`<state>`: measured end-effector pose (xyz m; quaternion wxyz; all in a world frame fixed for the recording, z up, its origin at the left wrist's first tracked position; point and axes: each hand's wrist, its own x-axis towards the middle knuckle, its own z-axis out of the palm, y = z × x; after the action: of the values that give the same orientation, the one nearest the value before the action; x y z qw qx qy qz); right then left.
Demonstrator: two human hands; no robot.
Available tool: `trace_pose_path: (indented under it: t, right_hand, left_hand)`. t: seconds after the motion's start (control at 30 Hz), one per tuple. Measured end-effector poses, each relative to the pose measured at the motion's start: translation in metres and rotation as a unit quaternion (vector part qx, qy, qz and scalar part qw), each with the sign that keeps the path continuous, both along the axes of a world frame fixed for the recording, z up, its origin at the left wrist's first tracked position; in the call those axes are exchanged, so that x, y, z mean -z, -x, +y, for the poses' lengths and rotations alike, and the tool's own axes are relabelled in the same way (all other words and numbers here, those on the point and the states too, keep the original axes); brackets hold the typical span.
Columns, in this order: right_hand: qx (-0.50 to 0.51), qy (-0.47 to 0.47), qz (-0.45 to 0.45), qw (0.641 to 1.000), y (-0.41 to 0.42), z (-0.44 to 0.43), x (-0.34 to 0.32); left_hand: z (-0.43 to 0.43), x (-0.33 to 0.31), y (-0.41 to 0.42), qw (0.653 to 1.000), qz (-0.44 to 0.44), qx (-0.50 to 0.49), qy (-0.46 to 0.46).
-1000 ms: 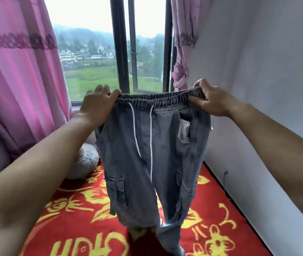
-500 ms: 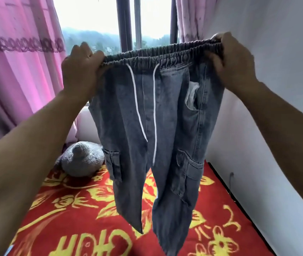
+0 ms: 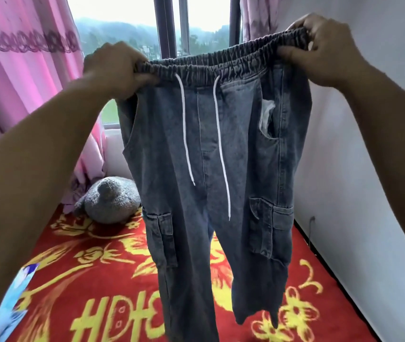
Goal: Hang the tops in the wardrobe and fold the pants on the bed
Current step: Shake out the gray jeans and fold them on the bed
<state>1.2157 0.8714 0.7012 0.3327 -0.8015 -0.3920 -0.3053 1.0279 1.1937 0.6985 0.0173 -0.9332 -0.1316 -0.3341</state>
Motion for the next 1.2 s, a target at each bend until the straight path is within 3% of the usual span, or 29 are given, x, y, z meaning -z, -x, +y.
trace_pose_path:
  t: [0.1, 0.17, 0.23, 0.33, 0.43, 0.53, 0.63, 0.77, 0.9, 1.03, 1.1, 1.2]
  right_hand:
    - [0.008, 0.093, 0.092, 0.991, -0.019, 0.018, 0.008]
    - [0.037, 0.130, 0.147, 0.980, -0.036, 0.035, 0.021]
    - [0.063, 0.127, 0.172, 0.975, -0.055, 0.056, 0.037]
    - [0.092, 0.090, 0.174, 0.976, -0.082, 0.085, 0.054]
    - [0.056, 0.007, 0.169, 0.984, -0.101, 0.100, 0.047]
    - [0.014, -0.091, 0.095, 0.991, -0.101, 0.103, 0.024]
    - [-0.004, -0.153, 0.028, 0.988, -0.085, 0.103, 0.006]
    - [-0.012, -0.169, 0.013, 0.985, -0.067, 0.092, 0.001]
    - [-0.008, -0.133, 0.032, 0.991, -0.041, 0.081, 0.048]
    - [-0.013, -0.055, 0.101, 0.993, -0.005, 0.069, 0.168]
    - [-0.003, 0.023, 0.152, 0.988, 0.021, 0.060, 0.245]
    - [0.008, 0.174, 0.234, 0.957, 0.069, 0.038, 0.359]
  left_hand:
    - [0.009, 0.013, -0.025, 0.984, 0.124, -0.013, 0.124]
    - [0.016, 0.031, -0.045, 0.972, 0.163, -0.024, 0.170]
    - [0.022, 0.049, -0.066, 0.964, 0.139, -0.030, 0.226]
    - [0.030, 0.070, -0.096, 0.941, 0.035, -0.050, 0.333]
    - [0.040, 0.071, -0.115, 0.955, -0.111, -0.056, 0.268]
    - [0.043, 0.049, -0.115, 0.945, -0.231, -0.023, 0.233]
    - [0.038, 0.026, -0.104, 0.945, -0.276, -0.012, 0.175]
    - [0.030, 0.016, -0.079, 0.954, -0.277, -0.005, 0.118]
    - [0.023, 0.068, -0.049, 0.969, -0.238, -0.013, 0.066]
    - [0.008, 0.190, -0.003, 0.987, -0.142, -0.051, 0.054]
    - [-0.005, 0.264, 0.024, 0.991, -0.056, -0.103, 0.068]
    - [-0.029, 0.378, 0.076, 0.968, 0.169, -0.167, 0.078]
